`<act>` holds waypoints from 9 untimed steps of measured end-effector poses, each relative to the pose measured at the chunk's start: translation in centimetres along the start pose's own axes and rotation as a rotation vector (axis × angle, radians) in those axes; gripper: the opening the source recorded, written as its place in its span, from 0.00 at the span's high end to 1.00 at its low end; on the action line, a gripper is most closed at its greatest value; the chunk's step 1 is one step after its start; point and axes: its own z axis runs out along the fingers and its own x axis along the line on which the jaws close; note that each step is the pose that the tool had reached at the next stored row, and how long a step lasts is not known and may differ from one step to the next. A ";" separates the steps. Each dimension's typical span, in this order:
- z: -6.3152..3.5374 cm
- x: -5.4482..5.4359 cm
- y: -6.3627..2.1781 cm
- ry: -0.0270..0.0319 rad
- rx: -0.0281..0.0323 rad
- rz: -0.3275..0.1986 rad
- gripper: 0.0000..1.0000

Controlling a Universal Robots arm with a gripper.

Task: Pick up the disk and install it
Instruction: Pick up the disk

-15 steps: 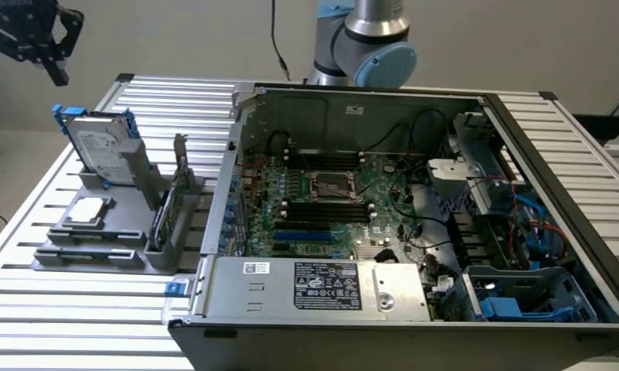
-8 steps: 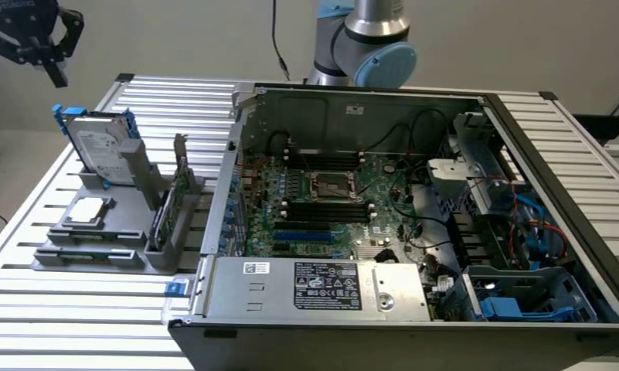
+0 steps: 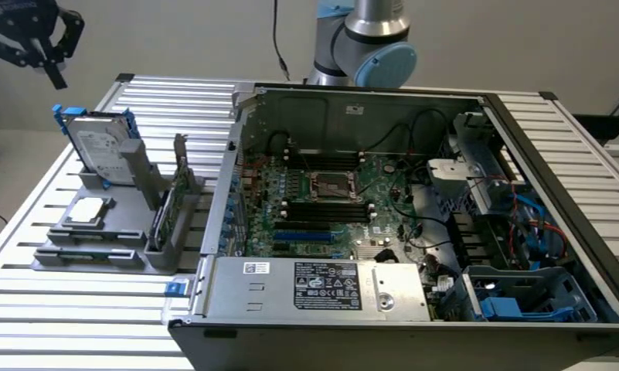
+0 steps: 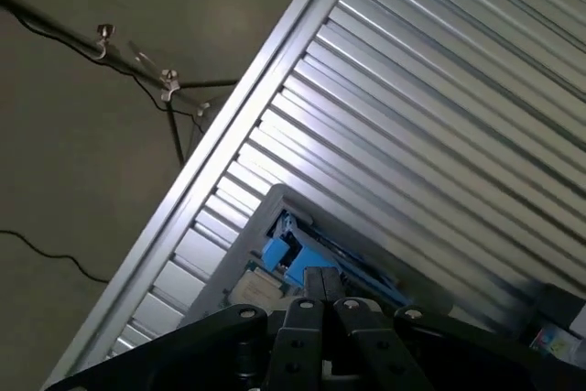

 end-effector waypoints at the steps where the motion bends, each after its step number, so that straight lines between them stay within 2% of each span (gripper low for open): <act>1: 0.03 0.0 0.00 0.0011 0.0004 -0.018 0.89; 9: 0.30 0.0 -0.01 0.0099 0.0021 -0.164 0.89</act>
